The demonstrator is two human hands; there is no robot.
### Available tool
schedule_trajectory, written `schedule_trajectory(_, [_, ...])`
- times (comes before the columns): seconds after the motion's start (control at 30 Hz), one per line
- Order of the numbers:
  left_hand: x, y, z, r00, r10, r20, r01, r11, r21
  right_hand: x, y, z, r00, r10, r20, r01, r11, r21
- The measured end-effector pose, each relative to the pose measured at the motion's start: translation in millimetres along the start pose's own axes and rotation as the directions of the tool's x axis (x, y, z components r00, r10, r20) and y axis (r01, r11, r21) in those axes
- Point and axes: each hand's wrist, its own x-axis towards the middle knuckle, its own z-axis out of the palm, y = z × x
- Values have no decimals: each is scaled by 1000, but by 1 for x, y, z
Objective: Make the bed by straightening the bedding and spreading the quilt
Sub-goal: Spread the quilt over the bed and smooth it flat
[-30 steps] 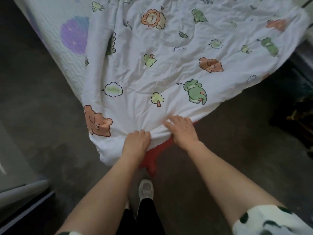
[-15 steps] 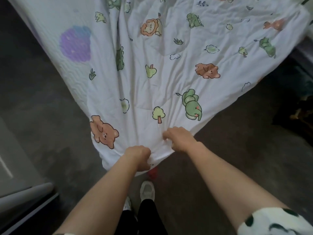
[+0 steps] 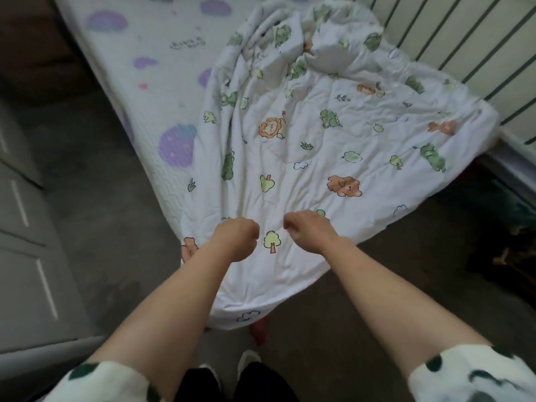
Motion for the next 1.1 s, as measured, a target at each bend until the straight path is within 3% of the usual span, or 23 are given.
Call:
schedule_trajectory(0.23, [-25, 4, -113, 974, 53, -222, -53, 999, 6, 7, -37, -107, 983, 20, -185, 5, 991, 132])
schedule_trajectory(0.53, [21, -56, -226, 929, 185, -319, -188, 982, 23, 69, -93, -183, 949, 109, -297, -42, 974, 223])
schedule_trajectory(0.87, [107, -163, -342, 833, 491, -256, -476, 871, 122, 172, -174, -223, 811, 434, -393, -243, 860, 449])
schedule_trajectory(1.1, [141, -232, -389, 830, 496, -254, -489, 867, 96, 235, -221, -245, 785, 479, -393, -245, 823, 513])
